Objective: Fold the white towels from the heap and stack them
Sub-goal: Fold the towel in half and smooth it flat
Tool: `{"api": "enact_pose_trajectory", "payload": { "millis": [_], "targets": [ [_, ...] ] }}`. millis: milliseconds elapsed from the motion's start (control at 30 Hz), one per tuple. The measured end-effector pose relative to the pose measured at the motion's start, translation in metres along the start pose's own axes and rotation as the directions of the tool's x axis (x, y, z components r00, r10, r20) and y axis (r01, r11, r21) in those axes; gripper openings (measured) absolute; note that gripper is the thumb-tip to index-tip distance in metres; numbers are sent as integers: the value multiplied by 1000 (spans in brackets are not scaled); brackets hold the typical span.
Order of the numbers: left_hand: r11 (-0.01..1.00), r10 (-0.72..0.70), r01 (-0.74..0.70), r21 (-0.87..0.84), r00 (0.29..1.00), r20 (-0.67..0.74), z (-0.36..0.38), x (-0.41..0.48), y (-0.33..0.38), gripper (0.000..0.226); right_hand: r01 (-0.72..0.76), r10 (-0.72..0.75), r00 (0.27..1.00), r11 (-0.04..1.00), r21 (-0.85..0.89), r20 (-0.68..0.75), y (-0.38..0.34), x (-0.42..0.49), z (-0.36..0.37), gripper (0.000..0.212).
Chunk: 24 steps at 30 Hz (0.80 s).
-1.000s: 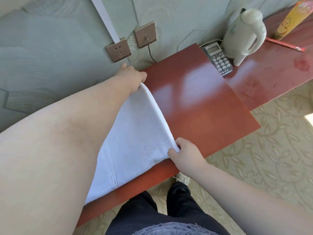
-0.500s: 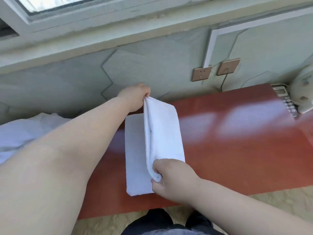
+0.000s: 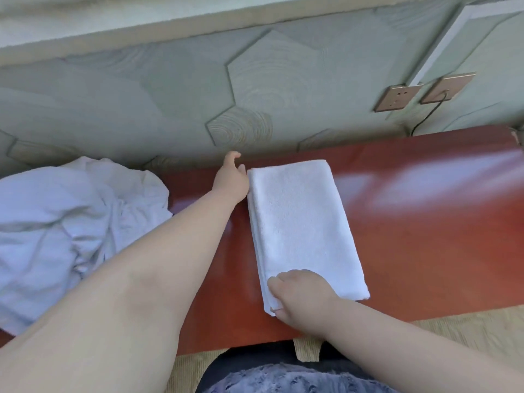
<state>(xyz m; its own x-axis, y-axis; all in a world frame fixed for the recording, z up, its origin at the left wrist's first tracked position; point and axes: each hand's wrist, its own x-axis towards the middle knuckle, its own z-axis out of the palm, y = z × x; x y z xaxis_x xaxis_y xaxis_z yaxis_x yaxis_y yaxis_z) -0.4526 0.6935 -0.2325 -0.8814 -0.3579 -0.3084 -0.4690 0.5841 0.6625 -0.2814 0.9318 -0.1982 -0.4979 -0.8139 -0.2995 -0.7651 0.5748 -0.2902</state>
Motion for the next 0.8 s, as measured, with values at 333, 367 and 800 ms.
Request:
{"api": "enact_pose_trajectory", "payload": {
  "millis": [333,367,800],
  "targets": [
    [991,-107,107,-76,994,7,14,2,9,44,59,-62,996,998,37,71,1,-3,15,28],
    [991,-127,127,-45,992,5,16,0,6,52,45,-50,995,998,51,91,1,-5,15,30],
    [962,-265,270,-34,957,115,32,-6,-9,54,-341,339,937,940,-10,-78,33,-38,66,74]
  ]
}}
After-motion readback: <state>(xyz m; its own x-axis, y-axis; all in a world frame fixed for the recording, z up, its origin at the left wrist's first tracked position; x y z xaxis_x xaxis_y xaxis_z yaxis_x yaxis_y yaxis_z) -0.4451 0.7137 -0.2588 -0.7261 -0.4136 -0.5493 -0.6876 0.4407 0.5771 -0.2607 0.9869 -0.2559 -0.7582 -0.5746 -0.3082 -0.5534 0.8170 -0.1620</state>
